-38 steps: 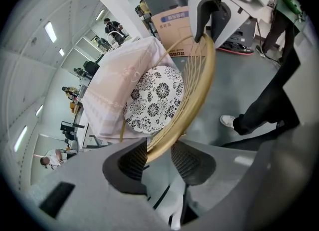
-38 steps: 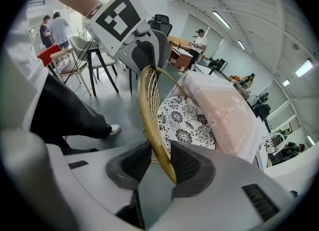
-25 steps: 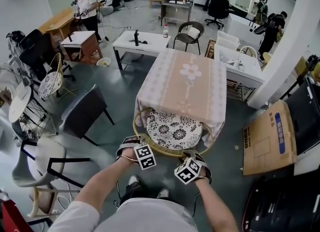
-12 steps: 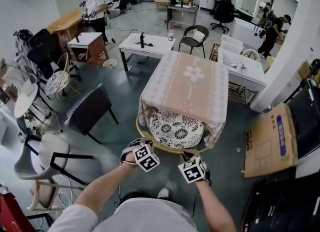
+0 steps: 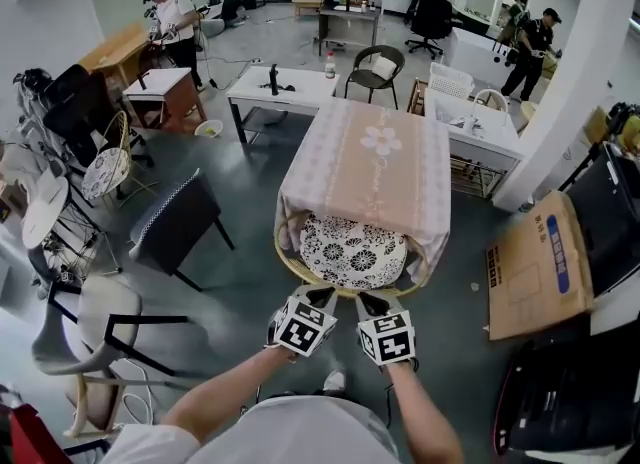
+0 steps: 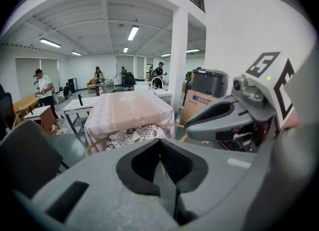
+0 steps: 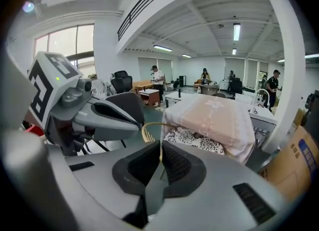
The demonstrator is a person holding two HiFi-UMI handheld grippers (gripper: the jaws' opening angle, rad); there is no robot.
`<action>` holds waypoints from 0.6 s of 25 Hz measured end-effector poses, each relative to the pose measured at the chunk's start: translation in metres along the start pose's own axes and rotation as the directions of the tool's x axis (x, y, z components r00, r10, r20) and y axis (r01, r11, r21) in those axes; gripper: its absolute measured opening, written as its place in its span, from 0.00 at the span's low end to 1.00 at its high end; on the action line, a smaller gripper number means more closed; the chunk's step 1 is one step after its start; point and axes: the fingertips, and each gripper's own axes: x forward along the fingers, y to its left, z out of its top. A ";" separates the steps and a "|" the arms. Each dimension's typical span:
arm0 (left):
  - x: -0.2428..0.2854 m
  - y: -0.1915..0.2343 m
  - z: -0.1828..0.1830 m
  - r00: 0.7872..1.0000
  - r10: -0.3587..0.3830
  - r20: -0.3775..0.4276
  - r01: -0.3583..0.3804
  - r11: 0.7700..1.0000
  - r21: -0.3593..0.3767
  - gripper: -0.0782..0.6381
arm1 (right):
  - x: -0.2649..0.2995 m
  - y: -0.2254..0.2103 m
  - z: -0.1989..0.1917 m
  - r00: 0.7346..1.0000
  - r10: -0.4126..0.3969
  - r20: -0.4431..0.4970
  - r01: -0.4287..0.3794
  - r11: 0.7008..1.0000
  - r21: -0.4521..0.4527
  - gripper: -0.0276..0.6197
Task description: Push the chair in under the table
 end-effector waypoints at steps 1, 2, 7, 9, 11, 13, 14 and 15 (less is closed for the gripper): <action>-0.004 -0.003 0.003 1.000 -0.007 0.020 0.008 1.000 -0.018 0.12 | -0.002 0.006 0.005 1.000 0.000 0.018 0.000 1.000 0.017 0.06; -0.009 -0.005 0.005 0.999 -0.016 0.037 0.017 0.999 -0.042 0.12 | -0.005 0.011 0.009 0.999 -0.001 0.035 0.000 0.999 0.033 0.06; -0.033 -0.013 0.012 0.993 -0.049 0.103 0.062 0.990 -0.130 0.12 | -0.021 0.037 0.024 0.996 -0.010 0.091 0.003 0.997 0.078 0.05; -0.043 -0.014 0.014 0.991 -0.057 0.123 0.075 0.987 -0.145 0.12 | -0.027 0.045 0.029 0.994 -0.021 0.111 0.011 0.996 0.091 0.05; -0.052 -0.017 0.013 0.988 -0.068 0.138 0.089 0.984 -0.153 0.12 | -0.033 0.053 0.031 0.991 -0.032 0.127 0.019 0.995 0.102 0.05; -0.060 -0.021 0.009 0.986 -0.075 0.147 0.097 0.985 -0.146 0.12 | -0.038 0.063 0.031 0.989 -0.043 0.139 0.028 0.994 0.106 0.05; -0.064 -0.022 0.008 0.985 -0.078 0.151 0.099 0.985 -0.138 0.12 | -0.039 0.067 0.031 0.988 -0.048 0.145 0.033 0.994 0.108 0.05; -0.067 -0.023 0.006 0.985 -0.079 0.156 0.100 0.986 -0.130 0.12 | -0.040 0.071 0.031 0.987 -0.053 0.150 0.037 0.993 0.109 0.05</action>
